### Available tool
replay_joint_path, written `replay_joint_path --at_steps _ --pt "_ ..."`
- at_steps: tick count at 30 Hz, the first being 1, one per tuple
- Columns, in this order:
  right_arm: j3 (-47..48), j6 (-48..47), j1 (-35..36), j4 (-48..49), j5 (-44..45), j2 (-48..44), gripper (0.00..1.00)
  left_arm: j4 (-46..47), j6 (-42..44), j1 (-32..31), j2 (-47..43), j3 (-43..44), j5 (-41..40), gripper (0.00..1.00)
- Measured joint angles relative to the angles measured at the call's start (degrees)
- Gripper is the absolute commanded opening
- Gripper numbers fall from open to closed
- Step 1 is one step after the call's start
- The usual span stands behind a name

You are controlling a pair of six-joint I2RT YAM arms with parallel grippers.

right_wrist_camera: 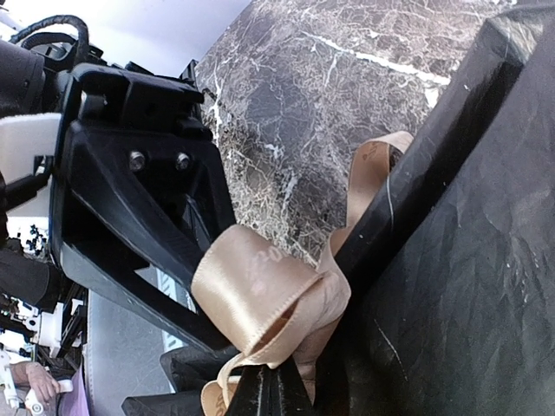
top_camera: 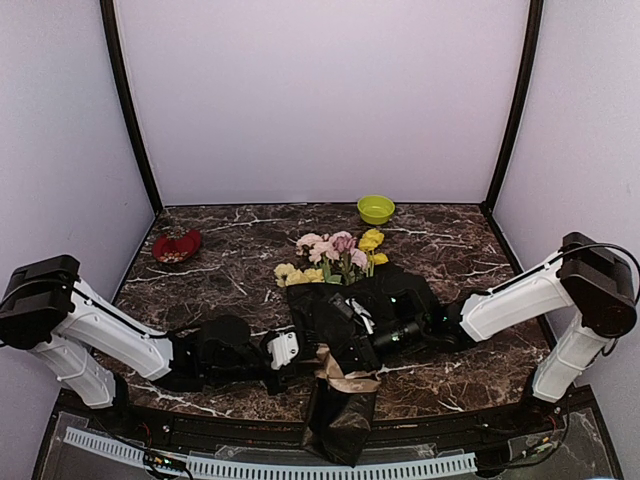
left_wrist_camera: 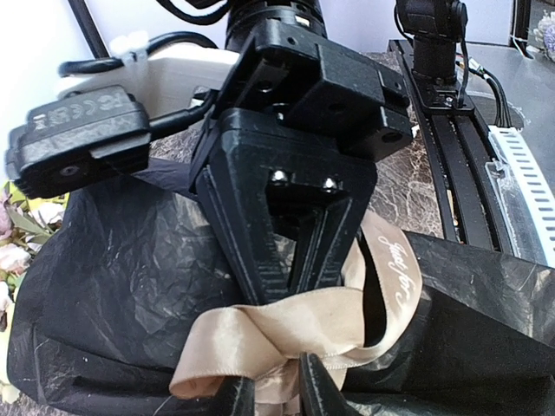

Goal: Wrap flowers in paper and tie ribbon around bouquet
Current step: Cross the half-tied ribbon over the folded bouquet.

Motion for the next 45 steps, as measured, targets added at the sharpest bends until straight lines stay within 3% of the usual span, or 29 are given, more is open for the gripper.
replay_joint_path --at_steps 11,18,24,34,45 --pt "0.5 -0.8 0.0 -1.3 0.2 0.0 0.00 -0.7 0.6 0.0 0.6 0.8 1.3 0.17" --pt "0.5 -0.9 0.0 -1.5 0.3 0.0 0.00 -1.6 -0.3 0.0 -4.1 -2.0 0.9 0.17" --pt "0.5 -1.1 0.0 -1.7 0.3 0.0 0.00 -1.4 -0.4 0.0 -7.6 -1.9 5.4 0.18" --pt "0.5 -1.5 0.0 -3.0 0.4 0.0 0.00 -5.5 3.7 0.0 -0.1 5.3 1.4 0.26" --pt "0.5 -1.8 0.0 -3.8 0.9 0.0 0.00 -8.0 4.7 0.0 2.9 7.0 0.8 0.13"
